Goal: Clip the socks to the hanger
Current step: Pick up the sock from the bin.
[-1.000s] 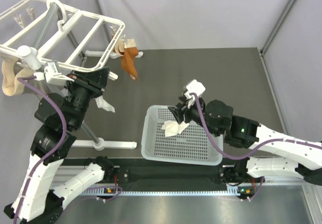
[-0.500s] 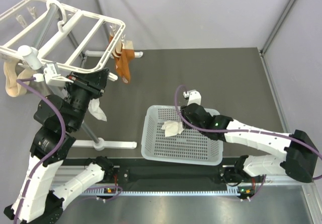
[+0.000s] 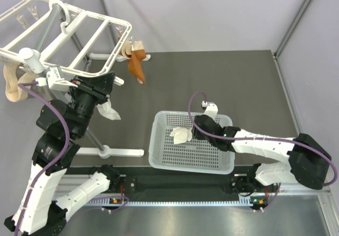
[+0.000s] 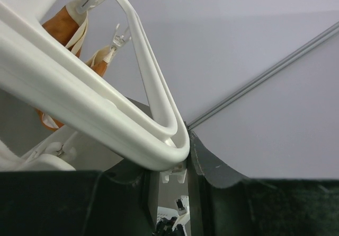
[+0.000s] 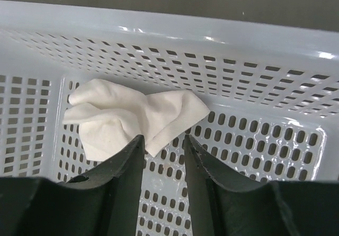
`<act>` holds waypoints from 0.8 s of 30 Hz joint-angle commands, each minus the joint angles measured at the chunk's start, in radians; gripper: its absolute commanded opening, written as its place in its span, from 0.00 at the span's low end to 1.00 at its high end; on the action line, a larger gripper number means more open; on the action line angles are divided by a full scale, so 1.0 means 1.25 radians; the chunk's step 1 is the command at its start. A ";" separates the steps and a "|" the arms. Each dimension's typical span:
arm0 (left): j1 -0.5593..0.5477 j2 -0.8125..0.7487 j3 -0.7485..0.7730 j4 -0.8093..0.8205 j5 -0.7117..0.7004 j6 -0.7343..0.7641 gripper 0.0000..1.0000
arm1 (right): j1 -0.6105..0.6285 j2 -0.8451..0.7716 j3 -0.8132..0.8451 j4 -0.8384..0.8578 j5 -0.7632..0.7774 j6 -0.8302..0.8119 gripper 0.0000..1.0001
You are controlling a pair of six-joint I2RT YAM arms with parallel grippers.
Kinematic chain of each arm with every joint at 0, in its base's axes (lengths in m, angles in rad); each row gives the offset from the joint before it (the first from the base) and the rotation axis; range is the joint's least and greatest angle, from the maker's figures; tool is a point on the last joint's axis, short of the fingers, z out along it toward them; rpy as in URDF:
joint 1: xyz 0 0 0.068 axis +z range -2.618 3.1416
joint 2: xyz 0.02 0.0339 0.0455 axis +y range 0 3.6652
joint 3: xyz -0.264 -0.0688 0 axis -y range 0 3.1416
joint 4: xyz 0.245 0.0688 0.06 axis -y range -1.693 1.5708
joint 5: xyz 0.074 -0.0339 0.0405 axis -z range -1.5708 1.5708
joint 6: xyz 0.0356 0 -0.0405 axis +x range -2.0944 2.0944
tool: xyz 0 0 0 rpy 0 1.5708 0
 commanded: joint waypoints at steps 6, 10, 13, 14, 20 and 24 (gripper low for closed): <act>0.000 -0.003 -0.016 0.000 0.005 0.010 0.00 | -0.008 0.051 -0.052 0.189 0.003 0.049 0.35; 0.000 -0.003 -0.017 0.000 0.005 0.010 0.00 | -0.008 0.104 -0.040 0.200 0.011 0.031 0.34; 0.000 -0.003 -0.016 0.000 0.004 0.010 0.00 | -0.008 0.122 -0.049 0.246 0.005 0.023 0.33; 0.000 -0.003 -0.016 -0.001 0.004 0.010 0.00 | -0.008 0.126 -0.052 0.254 0.006 0.023 0.33; -0.001 0.002 -0.015 -0.005 0.006 0.010 0.00 | -0.008 0.143 -0.062 0.289 0.025 0.009 0.31; 0.000 0.005 -0.015 -0.006 0.004 0.012 0.00 | -0.007 0.151 -0.066 0.307 0.027 -0.008 0.29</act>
